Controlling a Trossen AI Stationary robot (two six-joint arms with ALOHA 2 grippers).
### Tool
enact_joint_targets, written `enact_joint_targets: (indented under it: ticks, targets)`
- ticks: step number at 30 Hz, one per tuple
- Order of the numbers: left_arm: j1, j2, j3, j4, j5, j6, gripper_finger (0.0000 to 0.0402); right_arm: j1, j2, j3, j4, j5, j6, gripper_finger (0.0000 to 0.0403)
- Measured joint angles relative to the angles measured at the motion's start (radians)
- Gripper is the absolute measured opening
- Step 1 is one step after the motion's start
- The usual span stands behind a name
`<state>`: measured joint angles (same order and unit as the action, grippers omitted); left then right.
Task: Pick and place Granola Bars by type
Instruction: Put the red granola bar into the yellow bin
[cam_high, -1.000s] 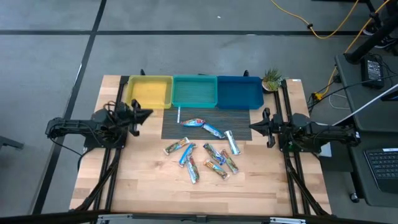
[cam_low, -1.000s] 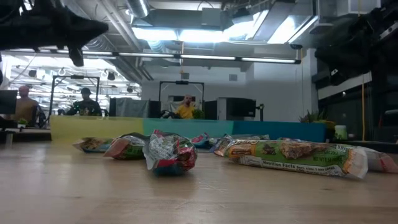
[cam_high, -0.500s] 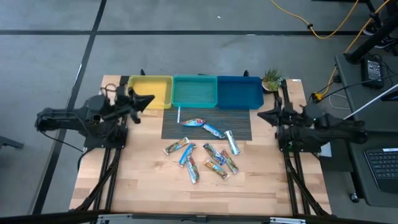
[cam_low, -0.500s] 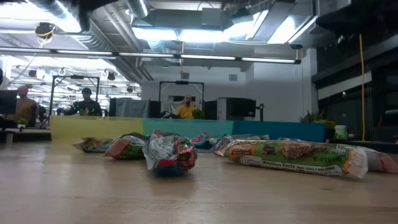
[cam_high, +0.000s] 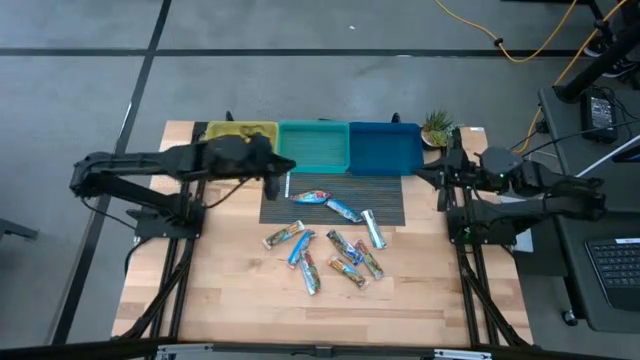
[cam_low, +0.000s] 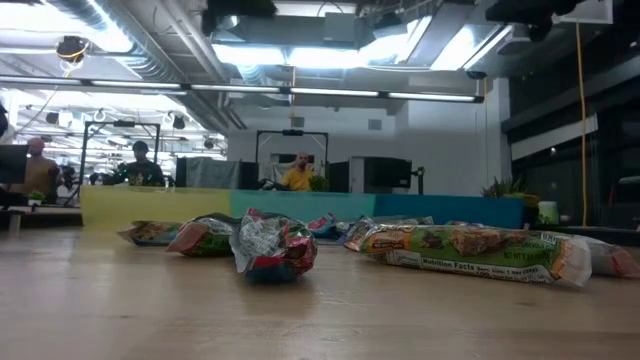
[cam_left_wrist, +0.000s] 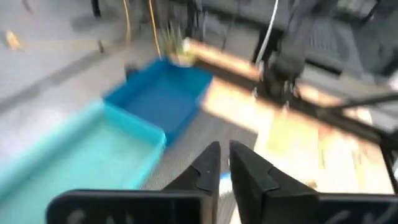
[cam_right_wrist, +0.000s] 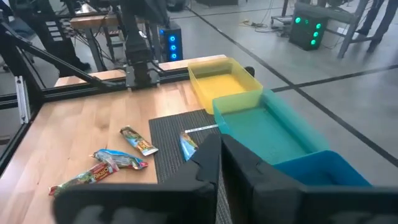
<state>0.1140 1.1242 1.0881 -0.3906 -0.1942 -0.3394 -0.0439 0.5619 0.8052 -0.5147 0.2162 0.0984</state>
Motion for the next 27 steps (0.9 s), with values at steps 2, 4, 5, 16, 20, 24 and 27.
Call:
enact_joint_targets:
  ticks: [2, 4, 5, 16, 20, 24, 27]
  targets:
    - [0.017, 0.063, 0.039, -0.047, 0.043, -0.007, 0.0057, 0.0, 0.016, 0.014, -0.003, -0.013, 0.001, 0.0046]
    - [0.025, 0.12, 0.067, -0.075, 0.06, 0.0, 0.0079, 0.0, 0.027, 0.027, -0.019, -0.026, 0.001, 0.0075]
    - [0.025, 0.143, 0.075, -0.081, 0.06, 0.007, 0.0091, 0.0, 0.031, 0.032, -0.031, -0.026, 0.002, 0.009]
    - [0.025, 0.318, 0.078, -0.296, -0.042, 0.07, 0.0177, 0.0, 0.08, 0.035, -0.052, -0.011, 0.028, 0.0218]
    - [0.025, 0.404, 0.077, -0.352, -0.047, 0.186, 0.0185, 0.0, 0.108, 0.035, -0.053, 0.011, 0.061, 0.0228]
    - [0.025, 0.479, 0.052, -0.297, -0.033, 0.282, 0.0189, 0.0, 0.132, 0.036, -0.053, 0.012, 0.077, 0.0229]
    - [0.026, 0.526, 0.047, -0.268, -0.005, 0.333, 0.0191, 0.0, 0.144, 0.036, -0.054, 0.012, 0.085, 0.0229]
